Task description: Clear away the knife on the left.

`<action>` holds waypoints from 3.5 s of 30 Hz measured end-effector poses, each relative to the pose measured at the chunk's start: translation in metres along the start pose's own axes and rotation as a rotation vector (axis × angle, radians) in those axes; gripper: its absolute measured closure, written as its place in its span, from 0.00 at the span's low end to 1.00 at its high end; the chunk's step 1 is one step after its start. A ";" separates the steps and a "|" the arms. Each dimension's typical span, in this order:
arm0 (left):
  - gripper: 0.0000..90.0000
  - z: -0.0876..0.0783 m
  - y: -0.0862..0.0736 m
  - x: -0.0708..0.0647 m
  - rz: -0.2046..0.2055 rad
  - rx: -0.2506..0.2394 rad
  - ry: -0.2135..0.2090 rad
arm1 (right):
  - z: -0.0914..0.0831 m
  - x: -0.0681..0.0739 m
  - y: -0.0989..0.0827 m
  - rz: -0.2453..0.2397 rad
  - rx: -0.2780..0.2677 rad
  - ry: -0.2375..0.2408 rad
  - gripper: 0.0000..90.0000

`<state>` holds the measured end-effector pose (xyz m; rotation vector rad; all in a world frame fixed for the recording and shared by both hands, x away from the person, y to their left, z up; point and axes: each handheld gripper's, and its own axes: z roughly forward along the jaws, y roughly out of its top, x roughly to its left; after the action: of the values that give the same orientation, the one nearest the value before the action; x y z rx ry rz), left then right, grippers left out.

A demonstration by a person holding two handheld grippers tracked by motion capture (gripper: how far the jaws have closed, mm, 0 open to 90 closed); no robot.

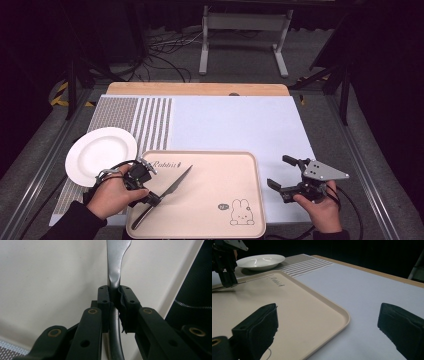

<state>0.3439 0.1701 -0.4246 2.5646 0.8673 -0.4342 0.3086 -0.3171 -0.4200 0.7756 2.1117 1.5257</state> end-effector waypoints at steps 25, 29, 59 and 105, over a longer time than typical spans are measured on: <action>0.88 0.012 0.001 0.005 -0.066 0.044 0.014 | 0.000 0.000 0.000 0.003 -0.003 0.006 0.04; 0.88 0.012 0.001 0.005 -0.053 0.046 0.012 | 0.000 0.000 0.000 0.002 0.001 0.005 0.04; 0.51 0.009 0.017 -0.023 0.324 -0.150 0.117 | 0.001 0.001 -0.001 0.001 0.009 0.022 0.04; 1.00 0.022 0.011 -0.005 0.394 -0.046 0.124 | 0.001 0.001 -0.001 0.002 0.013 0.024 0.04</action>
<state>0.3436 0.1488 -0.4389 2.6531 0.3855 -0.1367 0.3084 -0.3162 -0.4216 0.7678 2.1403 1.5314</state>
